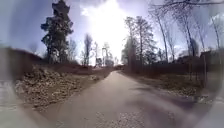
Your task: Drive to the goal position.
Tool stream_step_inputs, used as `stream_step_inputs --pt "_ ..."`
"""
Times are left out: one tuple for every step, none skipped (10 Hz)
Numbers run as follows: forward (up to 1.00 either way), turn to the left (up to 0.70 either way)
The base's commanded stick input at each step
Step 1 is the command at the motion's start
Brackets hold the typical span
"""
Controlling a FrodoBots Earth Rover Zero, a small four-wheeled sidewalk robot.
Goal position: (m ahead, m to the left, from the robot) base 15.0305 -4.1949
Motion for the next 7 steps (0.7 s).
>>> stream_step_inputs --pt "1.0 0.0" --pt "1.0 0.0" --pt "1.0 0.0" --pt "1.0 0.0" --pt "1.0 0.0" --pt "1.0 0.0" --pt "1.0 0.0"
